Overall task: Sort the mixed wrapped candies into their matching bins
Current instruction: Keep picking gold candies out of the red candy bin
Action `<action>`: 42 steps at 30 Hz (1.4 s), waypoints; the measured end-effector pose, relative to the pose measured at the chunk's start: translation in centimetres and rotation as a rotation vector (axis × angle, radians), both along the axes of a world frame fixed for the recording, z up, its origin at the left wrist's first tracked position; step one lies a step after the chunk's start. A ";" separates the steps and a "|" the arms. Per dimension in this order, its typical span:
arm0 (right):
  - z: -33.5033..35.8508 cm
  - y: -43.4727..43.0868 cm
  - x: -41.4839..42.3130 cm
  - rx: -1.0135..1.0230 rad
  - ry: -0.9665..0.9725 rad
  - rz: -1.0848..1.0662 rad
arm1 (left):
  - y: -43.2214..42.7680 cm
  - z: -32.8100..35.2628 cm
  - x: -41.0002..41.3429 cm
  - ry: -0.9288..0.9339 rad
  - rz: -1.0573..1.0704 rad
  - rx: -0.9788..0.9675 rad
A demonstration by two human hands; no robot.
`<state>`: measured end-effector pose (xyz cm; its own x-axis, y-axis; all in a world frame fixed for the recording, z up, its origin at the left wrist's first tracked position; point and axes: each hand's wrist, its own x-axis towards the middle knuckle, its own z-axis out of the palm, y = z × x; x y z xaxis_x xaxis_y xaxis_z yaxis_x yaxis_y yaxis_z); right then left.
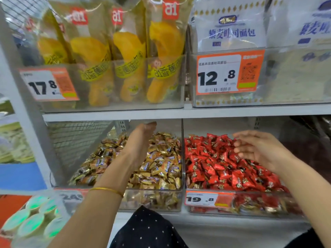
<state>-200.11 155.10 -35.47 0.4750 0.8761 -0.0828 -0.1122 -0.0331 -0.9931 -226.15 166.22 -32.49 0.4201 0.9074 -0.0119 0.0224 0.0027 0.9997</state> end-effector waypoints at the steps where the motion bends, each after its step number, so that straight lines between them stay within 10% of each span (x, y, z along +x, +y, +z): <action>1: 0.2 -0.3 0.4 -0.005 -0.027 -0.003 | -0.9 0.1 0.5 0.049 -0.036 0.078; 7: 1.1 -4.8 5.2 -0.182 -0.370 0.002 | -5.3 -0.2 8.6 0.109 -0.409 0.336; 18: -1.1 -6.5 9.2 -0.997 -1.050 0.646 | -7.4 -7.2 24.4 0.948 -1.246 0.859; 30: -3.1 -5.4 10.4 -1.054 -1.247 0.803 | -5.1 -7.2 24.7 1.368 -1.083 0.973; 36: -3.3 -5.3 10.2 -1.045 -1.069 0.909 | -4.8 -7.5 24.2 1.342 -1.019 1.008; 42: -3.8 -5.4 10.1 -0.977 -0.968 0.944 | -5.7 -6.7 23.7 0.823 -0.970 0.924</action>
<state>-190.04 149.70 -39.25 0.0438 0.6647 -0.7458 0.9097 -0.3350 -0.2452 -202.45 160.52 -39.22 0.9821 0.1286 -0.1375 0.1706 -0.9170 0.3605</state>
